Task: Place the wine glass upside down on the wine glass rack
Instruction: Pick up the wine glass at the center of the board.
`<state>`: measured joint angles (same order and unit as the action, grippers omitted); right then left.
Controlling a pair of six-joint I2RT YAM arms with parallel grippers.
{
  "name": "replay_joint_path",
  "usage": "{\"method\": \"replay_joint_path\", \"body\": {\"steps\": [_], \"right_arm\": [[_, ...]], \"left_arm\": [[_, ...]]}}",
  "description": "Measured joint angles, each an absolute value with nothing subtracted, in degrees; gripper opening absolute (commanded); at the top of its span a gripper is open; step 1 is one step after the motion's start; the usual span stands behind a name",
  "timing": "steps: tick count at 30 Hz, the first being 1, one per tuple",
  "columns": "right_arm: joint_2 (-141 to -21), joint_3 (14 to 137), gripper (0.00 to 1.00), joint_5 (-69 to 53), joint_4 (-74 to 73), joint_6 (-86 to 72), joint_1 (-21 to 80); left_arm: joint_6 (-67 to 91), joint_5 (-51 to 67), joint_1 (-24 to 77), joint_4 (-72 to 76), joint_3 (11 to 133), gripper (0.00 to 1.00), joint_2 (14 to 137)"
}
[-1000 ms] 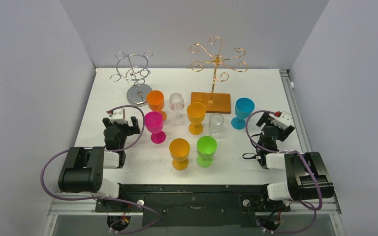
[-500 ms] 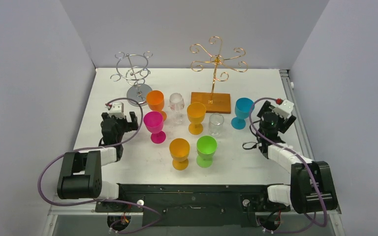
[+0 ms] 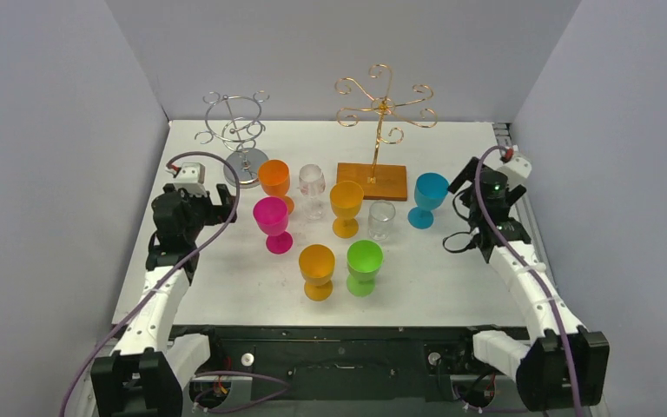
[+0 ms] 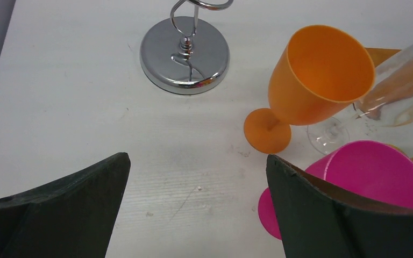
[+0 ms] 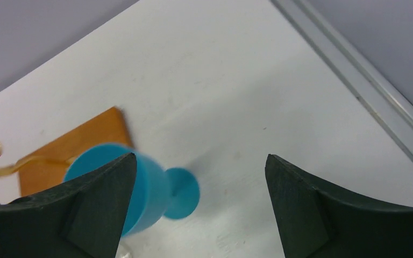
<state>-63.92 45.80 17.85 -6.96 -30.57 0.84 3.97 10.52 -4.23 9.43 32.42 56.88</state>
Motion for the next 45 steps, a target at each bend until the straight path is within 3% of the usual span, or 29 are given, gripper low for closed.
{"method": "replay_joint_path", "body": {"steps": [7, 10, 20, 34, 45], "right_arm": [[-53.60, 51.07, 0.74, 24.27, -18.37, -28.75, 20.16], [-53.91, 55.46, 0.61, 26.79, -22.06, -28.95, 25.28], [-72.73, 64.95, 0.49, 25.34, -31.48, -34.89, 38.02], [-82.24, 65.17, 0.44, 24.12, -32.27, -38.68, 38.41], [-85.14, 62.48, 0.48, 23.92, -26.26, -39.13, 34.06]], "left_arm": [[5.89, 12.34, -4.36, -8.95, 40.47, 0.96, 51.88], [6.42, 12.38, -4.36, -15.18, 45.19, 0.96, 51.20], [8.49, 13.69, -4.62, -28.88, 58.78, 0.96, 51.42], [7.68, 15.51, -4.69, -36.56, 60.49, 0.96, 51.00], [6.09, 17.06, -4.69, -38.92, 62.08, 0.96, 49.67]]}}
